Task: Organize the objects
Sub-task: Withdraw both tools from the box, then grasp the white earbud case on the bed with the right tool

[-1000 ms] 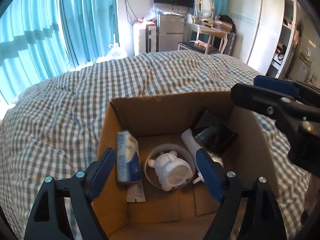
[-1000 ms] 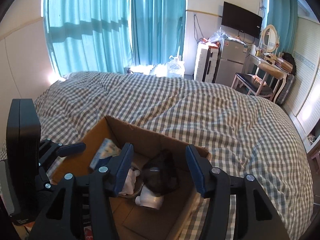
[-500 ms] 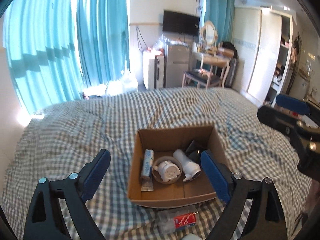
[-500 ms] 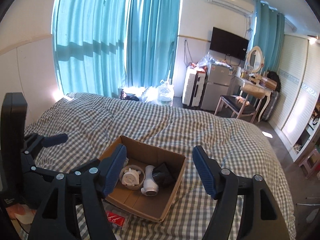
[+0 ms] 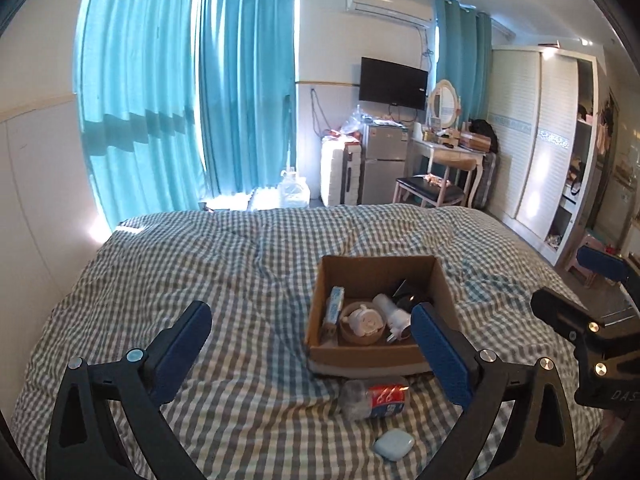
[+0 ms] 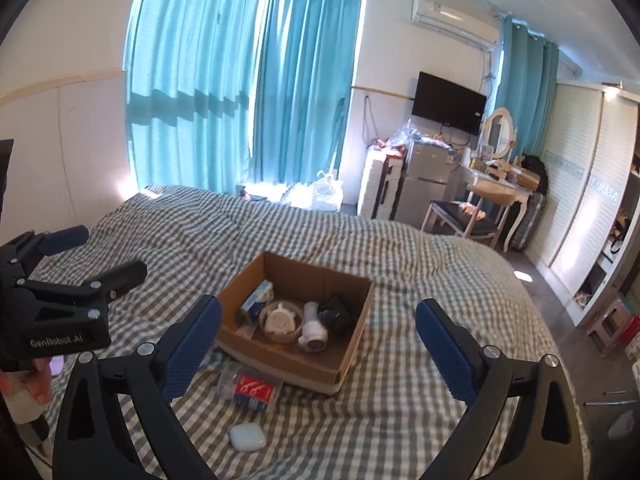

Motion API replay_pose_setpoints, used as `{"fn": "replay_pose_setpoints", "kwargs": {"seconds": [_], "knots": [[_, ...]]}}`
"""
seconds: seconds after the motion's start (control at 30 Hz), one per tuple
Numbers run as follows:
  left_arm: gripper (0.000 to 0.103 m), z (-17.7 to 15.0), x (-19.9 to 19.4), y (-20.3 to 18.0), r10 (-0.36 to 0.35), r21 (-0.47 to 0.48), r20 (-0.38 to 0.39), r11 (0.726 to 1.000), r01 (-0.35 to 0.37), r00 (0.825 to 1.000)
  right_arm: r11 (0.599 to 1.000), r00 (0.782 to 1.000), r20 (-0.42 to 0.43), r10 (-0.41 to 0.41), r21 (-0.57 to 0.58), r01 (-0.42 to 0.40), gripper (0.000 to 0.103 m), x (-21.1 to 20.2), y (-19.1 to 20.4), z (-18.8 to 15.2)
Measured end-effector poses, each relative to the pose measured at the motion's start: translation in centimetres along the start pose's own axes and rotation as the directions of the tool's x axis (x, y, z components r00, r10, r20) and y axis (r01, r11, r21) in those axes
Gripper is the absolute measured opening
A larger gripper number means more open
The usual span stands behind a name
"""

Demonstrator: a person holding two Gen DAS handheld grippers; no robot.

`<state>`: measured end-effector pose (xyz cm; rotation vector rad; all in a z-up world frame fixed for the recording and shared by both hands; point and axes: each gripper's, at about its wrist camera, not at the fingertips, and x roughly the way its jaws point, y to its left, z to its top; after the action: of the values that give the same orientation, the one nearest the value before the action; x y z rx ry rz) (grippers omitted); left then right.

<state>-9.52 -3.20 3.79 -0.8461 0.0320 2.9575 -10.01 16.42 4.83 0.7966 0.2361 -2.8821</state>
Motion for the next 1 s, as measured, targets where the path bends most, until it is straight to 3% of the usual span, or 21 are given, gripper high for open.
{"fn": "replay_pose_setpoints", "kwargs": {"seconds": [0.13, 0.27, 0.5, 0.63, 0.77, 0.87, 0.93, 1.0], "knots": [[0.103, -3.6, 0.7, 0.6, 0.035, -0.018, -0.027, 0.999, -0.035, 0.999, 1.000, 0.999, -0.045, 0.029, -0.003, -0.029, 0.098, 1.0, 0.6, -3.1], [0.103, -7.6, 2.8, 1.0, 0.072, -0.019, -0.102, 0.997, -0.074, 0.992, 0.998, 0.992, -0.120, 0.047, -0.028, -0.050, 0.098, 3.7, 1.8, -6.5], [0.103, -12.4, 6.0, 1.3, 0.085, 0.003, -0.206, 0.996, -0.086, 0.975, 0.994, 0.964, -0.252, 0.084, -0.052, -0.100, 0.098, 9.1, 4.2, -12.2], [0.103, -13.5, 7.1, 2.4, 0.093, -0.020, -0.240, 0.995, -0.101, 0.966, 0.990, 0.935, -0.337, 0.111, -0.049, -0.135, 0.098, 12.1, 5.0, -14.9], [0.103, -14.1, 8.1, 3.9, 0.073, -0.087, -0.278, 0.991, -0.101, 0.958, 0.982, 0.887, -0.437, 0.150, -0.036, -0.184, 0.095, 15.3, 6.0, -17.1], [0.103, -14.4, 8.9, 4.7, 0.060, -0.122, -0.307, 0.987, -0.101, 0.950, 0.975, 0.852, -0.496, 0.168, -0.047, -0.219, 0.088, 16.9, 7.1, -18.4], [0.103, -14.6, 9.3, 5.0, 0.049, -0.135, -0.322, 0.986, -0.097, 0.945, 0.970, 0.828, -0.535, 0.171, -0.053, -0.235, 0.066, 17.7, 7.5, -19.2], [0.103, -14.7, 9.5, 4.9, 0.052, -0.134, -0.329, 0.986, -0.101, 0.943, 0.965, 0.801, -0.563, 0.203, -0.025, -0.262, 0.052, 18.3, 7.5, -19.8]]}}
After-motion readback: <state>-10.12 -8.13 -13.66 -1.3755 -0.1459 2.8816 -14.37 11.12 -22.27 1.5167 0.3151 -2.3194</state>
